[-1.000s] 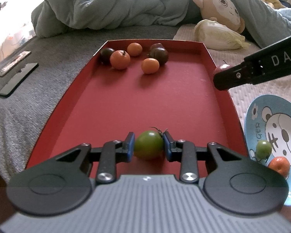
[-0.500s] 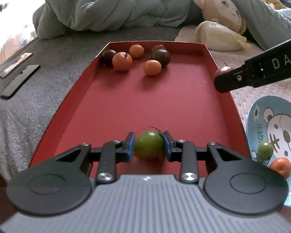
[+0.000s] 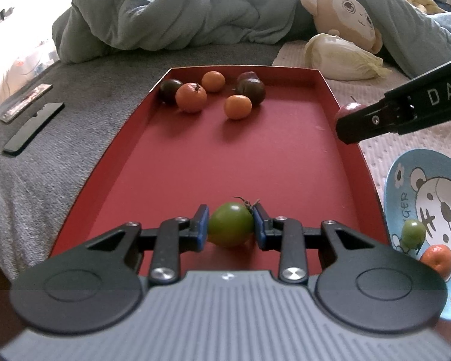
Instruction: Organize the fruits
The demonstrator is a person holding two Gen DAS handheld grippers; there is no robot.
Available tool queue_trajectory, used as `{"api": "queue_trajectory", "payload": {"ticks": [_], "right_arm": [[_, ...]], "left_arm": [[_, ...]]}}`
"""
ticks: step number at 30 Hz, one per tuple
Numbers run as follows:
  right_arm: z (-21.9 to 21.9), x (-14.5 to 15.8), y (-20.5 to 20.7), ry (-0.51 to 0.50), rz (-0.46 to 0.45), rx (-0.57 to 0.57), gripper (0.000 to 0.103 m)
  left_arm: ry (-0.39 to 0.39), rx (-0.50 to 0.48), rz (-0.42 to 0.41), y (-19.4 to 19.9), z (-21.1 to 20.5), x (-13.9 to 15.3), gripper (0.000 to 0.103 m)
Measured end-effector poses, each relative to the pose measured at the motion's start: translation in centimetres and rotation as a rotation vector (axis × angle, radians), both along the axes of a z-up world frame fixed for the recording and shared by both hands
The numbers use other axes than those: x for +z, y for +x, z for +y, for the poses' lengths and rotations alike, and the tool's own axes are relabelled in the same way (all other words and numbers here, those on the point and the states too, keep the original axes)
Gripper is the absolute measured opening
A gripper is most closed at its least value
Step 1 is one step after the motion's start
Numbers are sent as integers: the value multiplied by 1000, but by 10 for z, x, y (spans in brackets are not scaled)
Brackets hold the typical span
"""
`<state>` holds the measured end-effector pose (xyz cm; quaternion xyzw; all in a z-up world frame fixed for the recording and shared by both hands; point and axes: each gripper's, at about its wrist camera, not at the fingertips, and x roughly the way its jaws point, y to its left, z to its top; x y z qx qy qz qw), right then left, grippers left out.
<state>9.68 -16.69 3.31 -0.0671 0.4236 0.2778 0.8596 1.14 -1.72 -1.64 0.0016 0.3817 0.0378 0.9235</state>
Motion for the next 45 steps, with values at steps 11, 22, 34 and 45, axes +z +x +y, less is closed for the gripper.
{"api": "queue_trajectory", "payload": {"ticks": [11, 22, 34, 45], "right_arm": [[-2, 4, -1, 6, -4, -2, 38], [-18, 13, -4, 22, -19, -17, 37], [-69, 15, -10, 26, -20, -93, 38], [-123, -9, -20, -56, 62, -183, 38]], "left_arm": [[10, -6, -6, -1, -1, 2, 34], [13, -51, -41, -7, -17, 19, 34], [0, -185, -91, -24, -71, 36, 34], [8, -300, -84, -27, -123, 26, 34]]}}
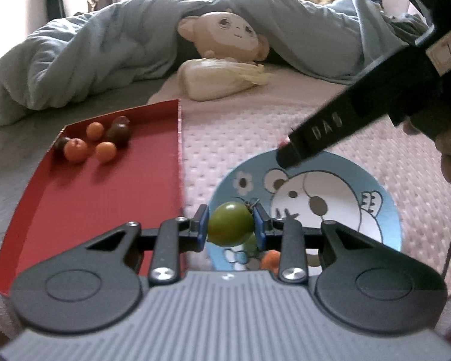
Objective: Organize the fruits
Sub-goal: 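Carry the green tomato and red fruit over the blue tiger plate, then open the right gripper onto the plate while the left gripper releases the tomato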
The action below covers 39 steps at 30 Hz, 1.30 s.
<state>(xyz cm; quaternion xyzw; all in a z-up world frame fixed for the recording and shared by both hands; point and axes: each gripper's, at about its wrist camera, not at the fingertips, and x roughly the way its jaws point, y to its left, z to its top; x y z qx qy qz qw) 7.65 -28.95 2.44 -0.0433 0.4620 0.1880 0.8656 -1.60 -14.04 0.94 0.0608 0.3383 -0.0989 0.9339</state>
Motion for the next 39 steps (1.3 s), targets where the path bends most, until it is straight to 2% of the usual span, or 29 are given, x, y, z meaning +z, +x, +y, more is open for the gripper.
{"api": "queue_trajectory", "payload": {"ticks": [6, 16, 19, 21, 25, 26, 28, 29, 39], "right_arm": [[-15, -12, -3, -27, 33, -29, 38], [-21, -13, 0, -15, 37, -71, 38], [-25, -12, 0, 8, 31, -90, 45], [-27, -9, 0, 22, 15, -102, 53], [-29, -3, 0, 51, -14, -112, 57], [-28, -1, 1, 53, -19, -111, 58], [-26, 0, 1, 60, -25, -105, 60], [-25, 1, 1, 64, -27, -102, 61], [-16, 9, 7, 88, -55, -99, 66]], "left_arm": [[17, -41, -4, 1, -20, -6, 34], [49, -101, 16, 4, -40, -21, 34], [49, -124, 13, 3, -43, -22, 35], [53, -142, 4, 3, -46, -21, 36], [73, -167, -18, 0, -51, -19, 36], [73, -171, -21, -1, -52, -19, 37], [72, -172, -32, -3, -52, -17, 53], [71, -170, -40, -5, -51, -16, 57], [27, -171, -60, -1, -36, -3, 58]]}}
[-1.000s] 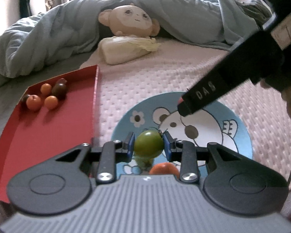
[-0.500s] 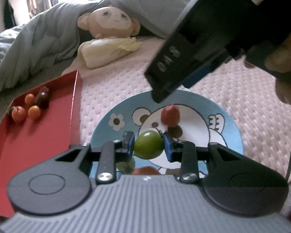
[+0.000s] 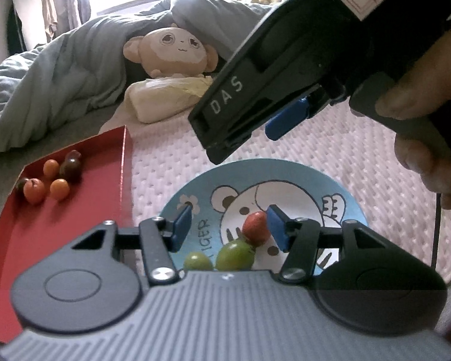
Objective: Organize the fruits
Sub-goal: 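Open the right gripper onto the plate while the left gripper releases the tomato, then move both open grippers back over the red tray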
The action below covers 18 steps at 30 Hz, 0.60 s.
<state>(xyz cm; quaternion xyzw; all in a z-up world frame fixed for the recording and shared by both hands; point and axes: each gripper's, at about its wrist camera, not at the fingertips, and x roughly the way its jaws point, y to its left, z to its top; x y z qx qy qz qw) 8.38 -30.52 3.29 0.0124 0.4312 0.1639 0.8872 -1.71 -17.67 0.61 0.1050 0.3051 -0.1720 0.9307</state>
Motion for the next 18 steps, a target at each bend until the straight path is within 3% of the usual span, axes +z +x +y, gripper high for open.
{"api": "queue_trajectory", "payload": {"ticks": [18], "right_arm": [[51, 2, 20, 11, -15, 61, 66]], "left_arm": [[12, 109, -51, 19, 51, 7, 58]]}}
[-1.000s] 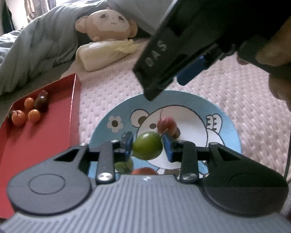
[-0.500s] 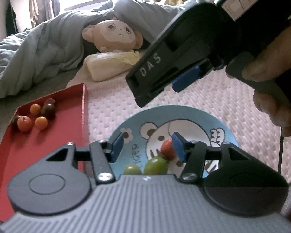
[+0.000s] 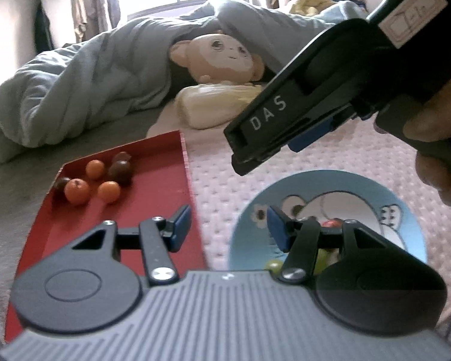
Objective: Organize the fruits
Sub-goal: 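Move both open grippers back over the red tray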
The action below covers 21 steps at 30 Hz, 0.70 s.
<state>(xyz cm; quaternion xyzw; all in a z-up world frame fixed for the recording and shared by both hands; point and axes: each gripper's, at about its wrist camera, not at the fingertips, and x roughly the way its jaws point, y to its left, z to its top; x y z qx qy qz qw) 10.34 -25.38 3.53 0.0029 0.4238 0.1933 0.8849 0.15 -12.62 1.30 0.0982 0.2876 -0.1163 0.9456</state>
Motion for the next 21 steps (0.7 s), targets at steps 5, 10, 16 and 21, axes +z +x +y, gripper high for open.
{"api": "queue_trajectory", "payload": {"ticks": [5, 10, 16, 21], "right_arm": [[17, -1, 9, 17, 5, 14, 66], [38, 0, 20, 26, 5, 41, 66], [63, -1, 33, 37, 4, 72, 66], [80, -7, 40, 26, 17, 90, 66]], "left_arm": [[12, 52, -6, 7, 15, -3, 58], [15, 91, -2, 14, 31, -2, 58], [22, 132, -9, 16, 55, 0, 58], [17, 193, 11, 25, 81, -4, 58]]}}
